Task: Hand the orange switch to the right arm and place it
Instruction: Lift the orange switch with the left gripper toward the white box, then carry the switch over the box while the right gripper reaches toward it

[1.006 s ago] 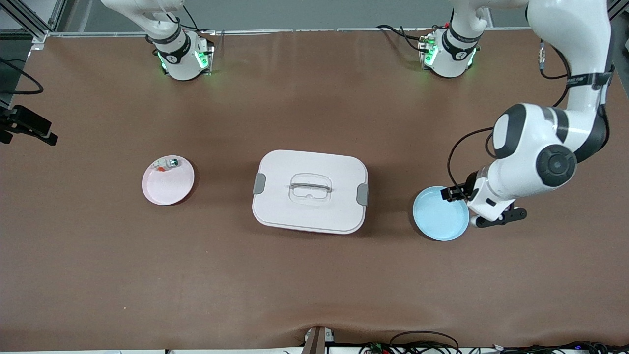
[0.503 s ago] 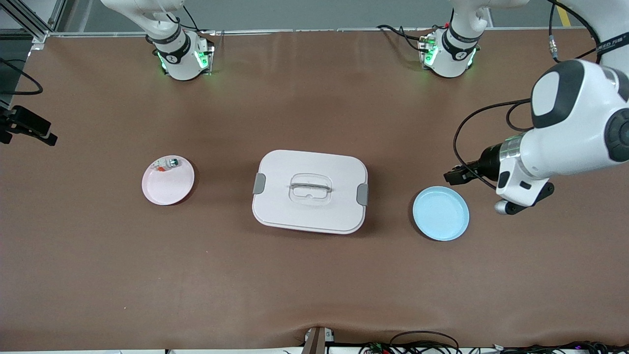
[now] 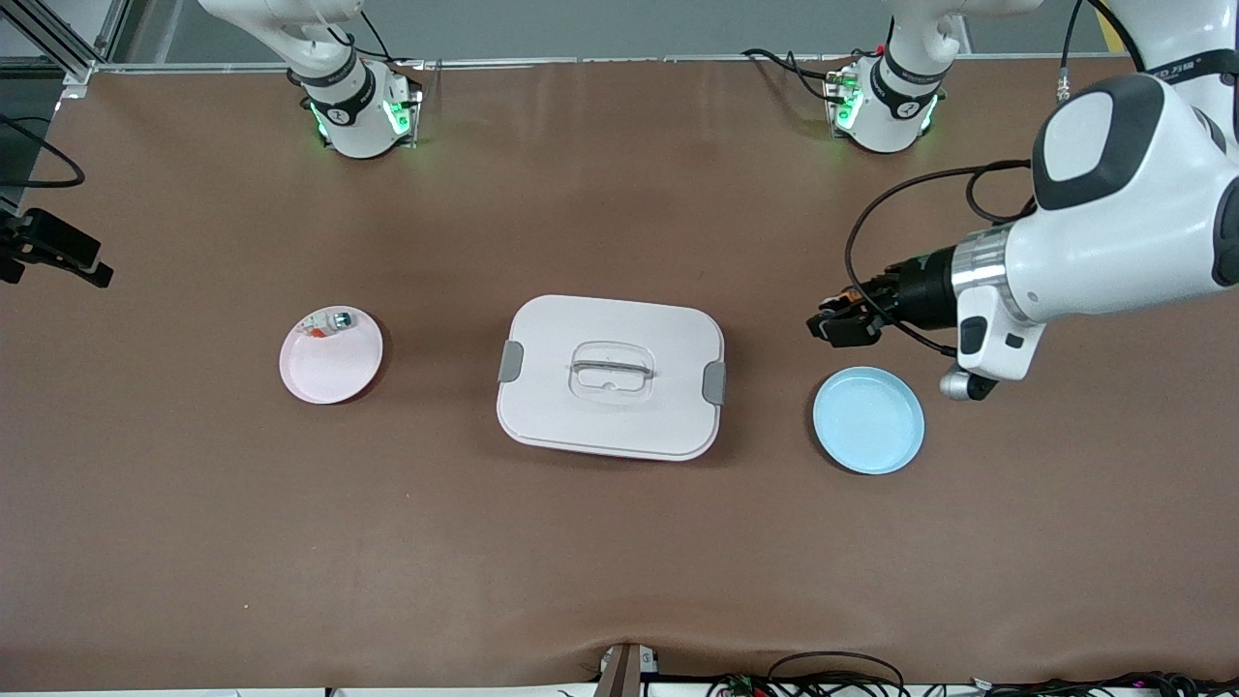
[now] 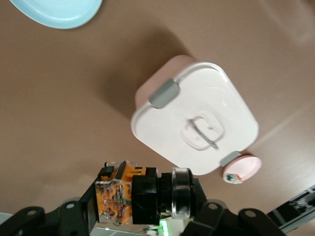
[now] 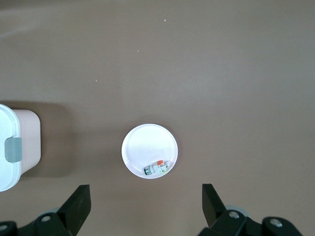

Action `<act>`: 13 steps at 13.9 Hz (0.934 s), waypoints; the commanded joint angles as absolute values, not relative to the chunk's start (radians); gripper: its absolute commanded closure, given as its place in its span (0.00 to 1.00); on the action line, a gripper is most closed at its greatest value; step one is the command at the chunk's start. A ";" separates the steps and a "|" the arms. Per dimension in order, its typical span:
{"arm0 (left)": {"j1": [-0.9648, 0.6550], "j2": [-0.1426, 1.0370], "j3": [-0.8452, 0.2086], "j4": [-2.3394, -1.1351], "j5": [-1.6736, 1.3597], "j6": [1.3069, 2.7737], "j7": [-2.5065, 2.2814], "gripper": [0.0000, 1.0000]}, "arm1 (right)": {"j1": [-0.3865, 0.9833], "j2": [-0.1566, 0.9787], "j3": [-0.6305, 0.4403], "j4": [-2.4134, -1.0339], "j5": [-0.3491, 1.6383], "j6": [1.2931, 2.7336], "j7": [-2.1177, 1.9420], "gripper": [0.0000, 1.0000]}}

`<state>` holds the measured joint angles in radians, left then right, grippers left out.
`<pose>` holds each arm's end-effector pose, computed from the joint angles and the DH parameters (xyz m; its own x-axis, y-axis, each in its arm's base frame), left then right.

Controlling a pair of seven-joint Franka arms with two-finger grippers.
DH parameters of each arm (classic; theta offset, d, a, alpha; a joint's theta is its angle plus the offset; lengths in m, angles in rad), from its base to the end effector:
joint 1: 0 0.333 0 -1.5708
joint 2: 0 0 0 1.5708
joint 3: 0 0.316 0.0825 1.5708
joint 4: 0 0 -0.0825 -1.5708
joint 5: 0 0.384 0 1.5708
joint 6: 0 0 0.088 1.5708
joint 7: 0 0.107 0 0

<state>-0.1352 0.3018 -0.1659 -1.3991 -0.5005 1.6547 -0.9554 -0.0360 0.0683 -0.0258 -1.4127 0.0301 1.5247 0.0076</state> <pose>0.6094 -0.2231 0.5479 0.7121 0.5349 -0.4548 0.6796 -0.6879 0.2549 0.5707 -0.0314 0.6562 0.9968 -0.0678 0.0435 -0.0666 -0.9974 -0.0286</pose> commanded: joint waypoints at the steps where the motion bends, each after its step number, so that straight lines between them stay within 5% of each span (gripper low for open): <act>1: -0.138 0.299 -0.216 -1.382 -0.514 1.710 -1.061 0.51 | -0.048 0.060 -0.023 -1.424 0.063 1.540 0.018 0.00; 13: -0.199 0.325 -0.324 -1.388 -0.522 1.998 -1.555 0.51 | -0.049 0.064 -0.023 -1.411 0.063 1.540 0.008 0.00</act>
